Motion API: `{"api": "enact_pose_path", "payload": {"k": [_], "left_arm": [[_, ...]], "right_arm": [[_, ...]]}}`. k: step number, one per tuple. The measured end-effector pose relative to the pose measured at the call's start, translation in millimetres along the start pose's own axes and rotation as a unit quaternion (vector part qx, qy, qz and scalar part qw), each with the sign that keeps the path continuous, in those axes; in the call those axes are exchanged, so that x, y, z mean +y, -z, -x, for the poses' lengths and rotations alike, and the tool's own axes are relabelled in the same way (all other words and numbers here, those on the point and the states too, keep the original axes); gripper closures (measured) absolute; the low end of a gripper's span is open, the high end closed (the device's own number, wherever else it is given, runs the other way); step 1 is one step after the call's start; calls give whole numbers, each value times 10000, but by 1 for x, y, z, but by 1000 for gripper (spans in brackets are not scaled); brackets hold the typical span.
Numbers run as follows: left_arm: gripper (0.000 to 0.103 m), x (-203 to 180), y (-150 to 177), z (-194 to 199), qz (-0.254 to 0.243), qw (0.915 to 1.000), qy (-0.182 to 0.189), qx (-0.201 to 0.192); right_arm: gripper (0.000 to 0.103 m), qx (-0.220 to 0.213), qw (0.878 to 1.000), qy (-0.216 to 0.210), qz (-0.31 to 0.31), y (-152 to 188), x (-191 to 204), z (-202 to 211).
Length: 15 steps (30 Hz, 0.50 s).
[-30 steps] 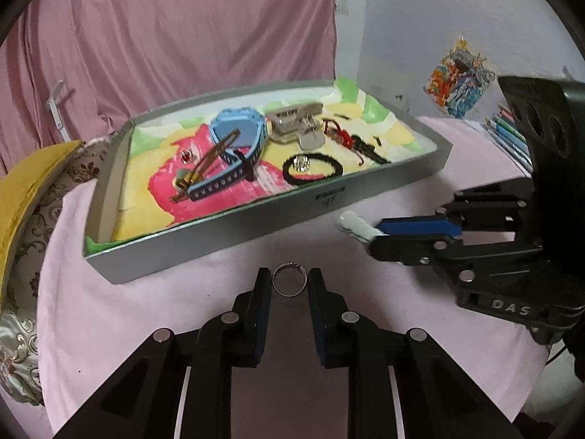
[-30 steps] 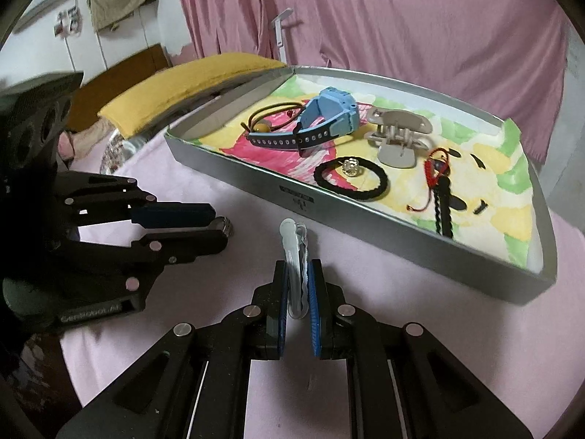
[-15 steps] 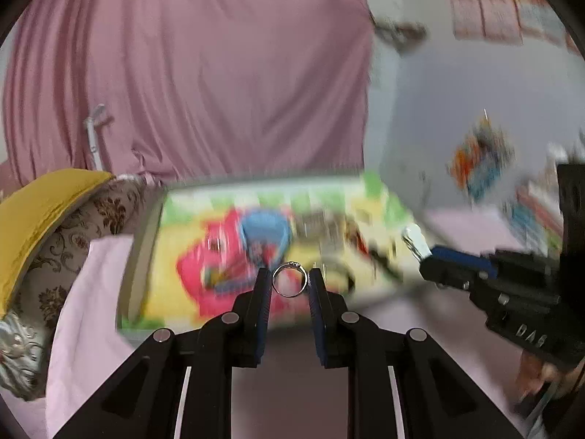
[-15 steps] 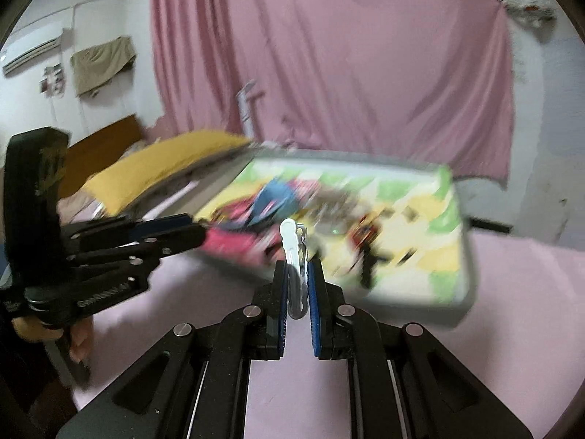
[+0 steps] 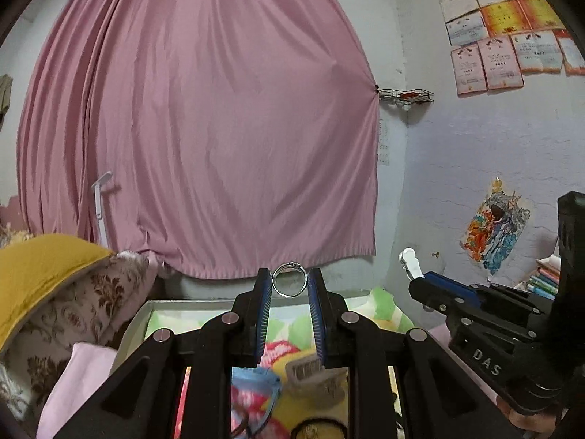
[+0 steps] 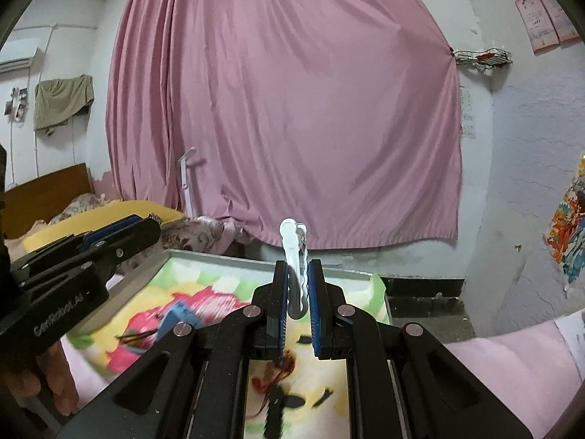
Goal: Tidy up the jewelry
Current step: 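Lift the ring and white clip and carry both over the tray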
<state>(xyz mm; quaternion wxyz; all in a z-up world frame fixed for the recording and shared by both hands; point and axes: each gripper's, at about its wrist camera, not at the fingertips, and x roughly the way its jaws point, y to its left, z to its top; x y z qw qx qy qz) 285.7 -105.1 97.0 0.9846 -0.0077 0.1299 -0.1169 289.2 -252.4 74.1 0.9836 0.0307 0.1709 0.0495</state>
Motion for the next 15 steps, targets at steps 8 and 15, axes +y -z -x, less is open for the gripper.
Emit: {"api": "enact_pose_path", "payload": {"k": [8, 15], "left_arm": [[84, -3, 6, -36, 33, 9988, -19, 479], [84, 0, 19, -85, 183, 9807, -168, 1941]], "right_arm": [[93, 32, 9997, 43, -259, 1, -18, -25], [93, 746, 9969, -2, -249, 7, -22, -52]]}}
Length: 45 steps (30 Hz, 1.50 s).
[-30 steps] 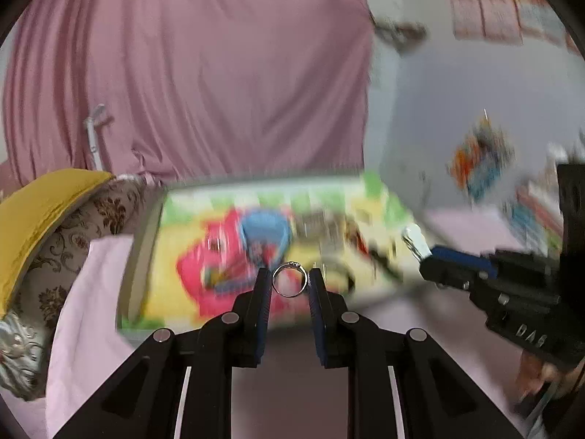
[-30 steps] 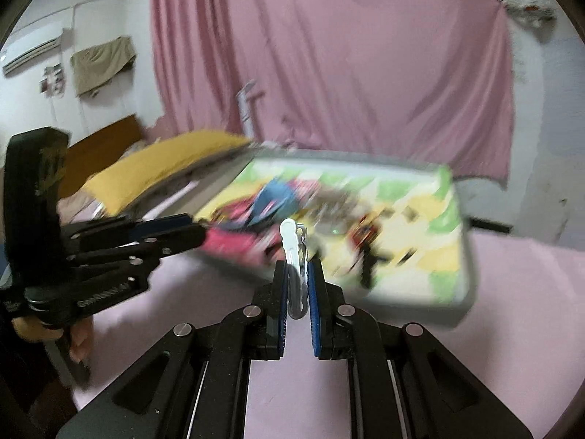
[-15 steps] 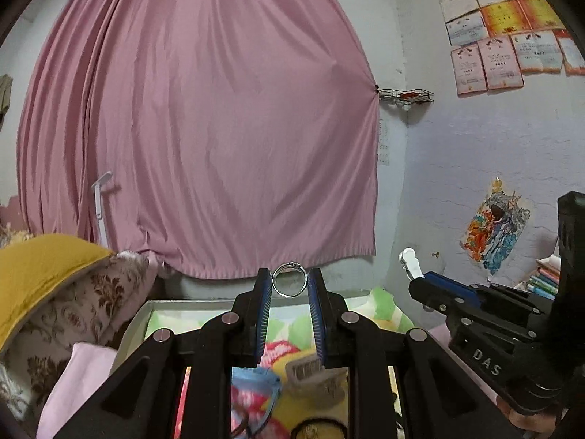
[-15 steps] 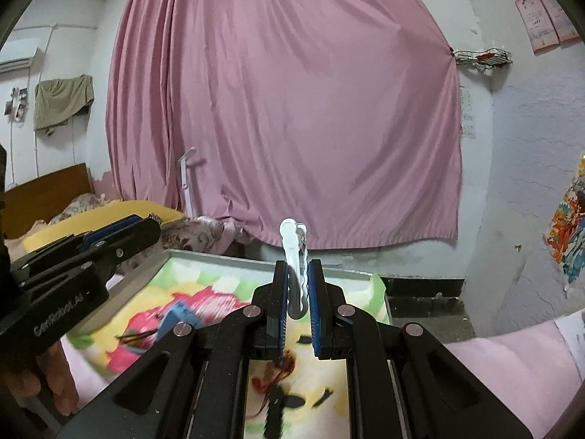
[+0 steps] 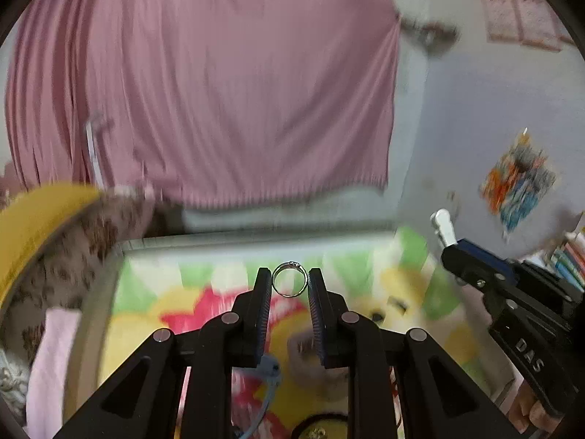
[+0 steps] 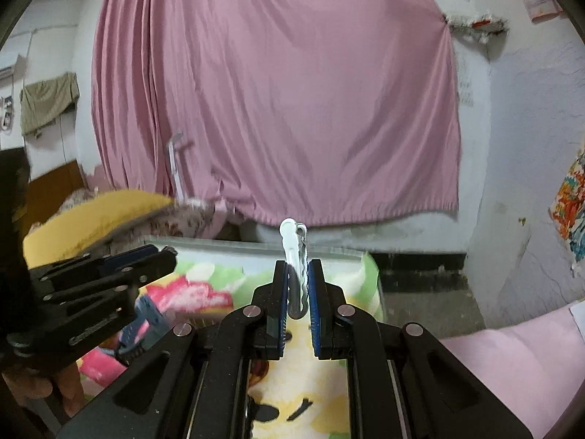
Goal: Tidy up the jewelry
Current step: 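Lift the ring and white clip and carry both over the tray, then open the right tool to drop the white clip while the left tool releases the ring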
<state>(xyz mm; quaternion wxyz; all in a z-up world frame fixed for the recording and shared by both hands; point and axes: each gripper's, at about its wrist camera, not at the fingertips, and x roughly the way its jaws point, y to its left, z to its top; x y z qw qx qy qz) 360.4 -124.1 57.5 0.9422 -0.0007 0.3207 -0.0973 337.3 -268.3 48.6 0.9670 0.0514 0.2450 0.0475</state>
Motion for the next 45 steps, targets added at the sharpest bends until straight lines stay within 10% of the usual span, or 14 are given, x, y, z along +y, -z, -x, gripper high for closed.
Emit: {"api": "enact_pose_path", "payload": {"k": [17, 29, 45], "left_arm": [[84, 1, -3, -36, -193, 9923, -173, 1213], [82, 3, -5, -35, -205, 9922, -86, 1225], [30, 16, 1, 12, 276, 9982, 17, 532]], "right_arm": [[93, 1946, 9806, -96, 203, 40, 6, -62], [90, 1953, 9806, -155, 105, 38, 0, -57], [56, 1132, 9930, -177, -289, 22, -11, -21]]}}
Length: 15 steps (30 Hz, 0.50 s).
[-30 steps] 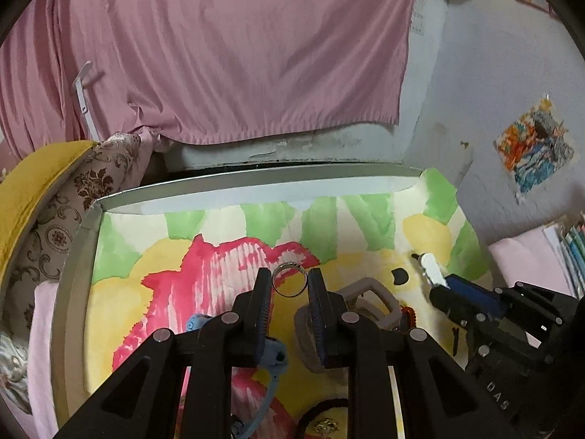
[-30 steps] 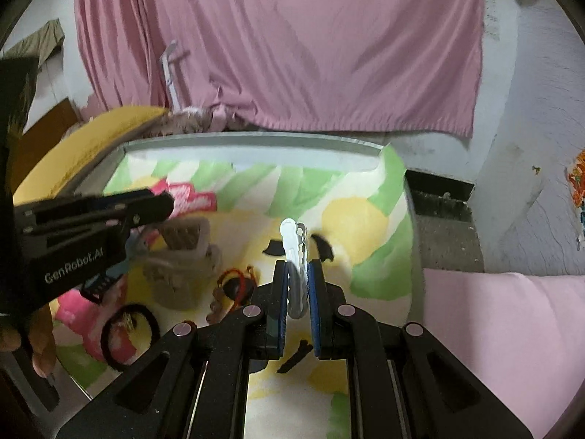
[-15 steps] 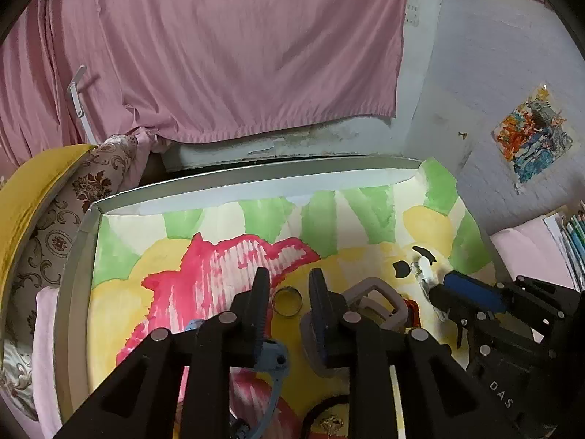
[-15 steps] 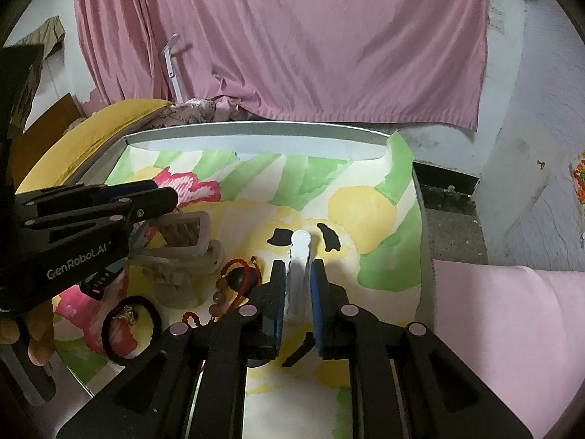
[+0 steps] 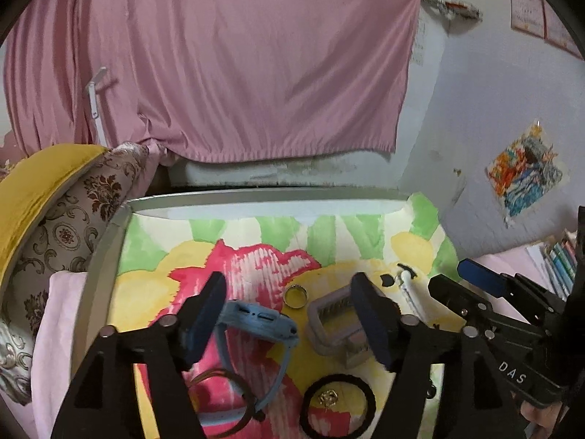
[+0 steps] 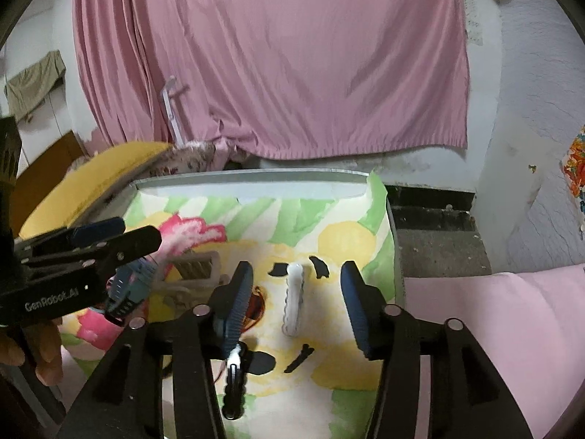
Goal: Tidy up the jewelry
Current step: 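Open the right tool to drop the white clip while the left tool releases the ring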
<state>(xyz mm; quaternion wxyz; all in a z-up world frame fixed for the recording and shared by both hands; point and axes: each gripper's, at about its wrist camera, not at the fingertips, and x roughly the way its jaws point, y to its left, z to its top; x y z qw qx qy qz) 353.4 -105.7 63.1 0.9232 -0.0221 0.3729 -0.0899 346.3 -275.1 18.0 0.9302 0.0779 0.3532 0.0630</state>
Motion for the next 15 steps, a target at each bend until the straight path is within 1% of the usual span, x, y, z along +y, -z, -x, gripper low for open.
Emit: {"api": "enact_pose_path", "payload": {"k": [1, 3, 4, 7, 8, 9, 13, 15], "left_arm": [[29, 2, 1, 5, 53, 10000, 17, -79], [27, 5, 3, 13, 101, 9997, 23, -207], [26, 5, 5, 17, 101, 9996, 22, -267], [16, 6, 9, 31, 94, 9987, -22, -500], [13, 6, 11, 36, 109, 9982, -57, -591], [12, 7, 14, 42, 121, 9976, -74, -685], [9, 13, 24, 60, 134, 9955, -161, -920], [6, 15, 30, 67, 143, 9946, -215, -1003]], "right_arm": [[55, -63, 10000, 12, -5, 0, 1, 4], [49, -166, 9999, 32, 2, -1, 2, 10], [48, -219, 9998, 28, -10, -1, 2, 13], [44, -352, 9994, 14, -37, 1, 3, 22], [40, -400, 9992, 26, -41, 2, 4, 25], [36, -449, 9990, 24, -44, 4, 4, 28], [32, -611, 9981, -2, -82, 10, 5, 40], [27, -710, 9974, -6, -95, 14, 6, 49]]}}
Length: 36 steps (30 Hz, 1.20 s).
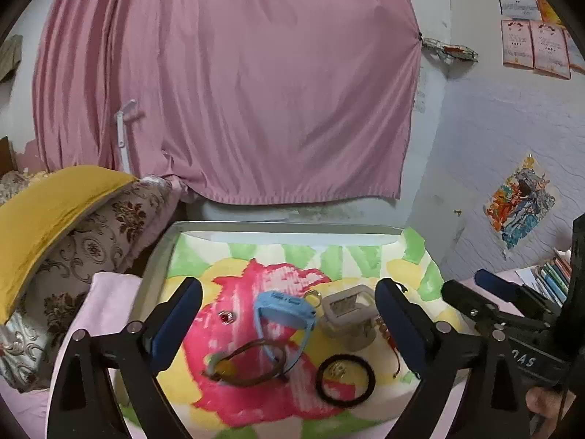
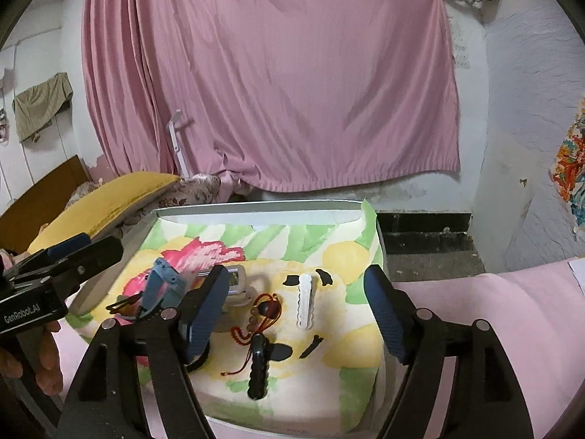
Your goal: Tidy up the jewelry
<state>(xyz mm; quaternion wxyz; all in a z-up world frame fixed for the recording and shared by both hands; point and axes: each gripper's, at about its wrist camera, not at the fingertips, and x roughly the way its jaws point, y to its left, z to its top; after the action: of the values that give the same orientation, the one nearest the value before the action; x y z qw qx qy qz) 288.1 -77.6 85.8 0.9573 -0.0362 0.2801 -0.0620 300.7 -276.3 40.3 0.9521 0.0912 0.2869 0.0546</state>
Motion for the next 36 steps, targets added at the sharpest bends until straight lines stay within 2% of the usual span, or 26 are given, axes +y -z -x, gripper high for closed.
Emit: {"api": "enact_pose_path", "payload": {"k": [4, 7, 9, 13, 17, 26, 36], "left_arm": [[6, 5, 10, 17, 17, 9998, -76, -166], [2, 9, 20, 32, -18, 9993, -89, -370], [0, 11, 28, 42, -29, 9987, -93, -506], [0, 14, 41, 57, -11, 9981, -94, -615], [0, 16, 55, 72, 79, 9973, -49, -727], [0, 30, 87, 107, 304, 9947, -14, -983], [0, 27, 113, 141, 186, 9923, -137, -1214]], "right_arm": [[23, -160, 9999, -41, -6, 6, 3, 15], [20, -301, 9995, -100, -19, 13, 5, 28], [14, -405, 9991, -101, 3, 18, 7, 37], [12, -595, 9981, -158, 57, 29, 12, 59], [3, -693, 9972, -240, 111, 40, 16, 77], [2, -868, 9955, -306, 224, 69, 24, 113], [2, -946, 9946, -353, 223, 93, 26, 135]]}}
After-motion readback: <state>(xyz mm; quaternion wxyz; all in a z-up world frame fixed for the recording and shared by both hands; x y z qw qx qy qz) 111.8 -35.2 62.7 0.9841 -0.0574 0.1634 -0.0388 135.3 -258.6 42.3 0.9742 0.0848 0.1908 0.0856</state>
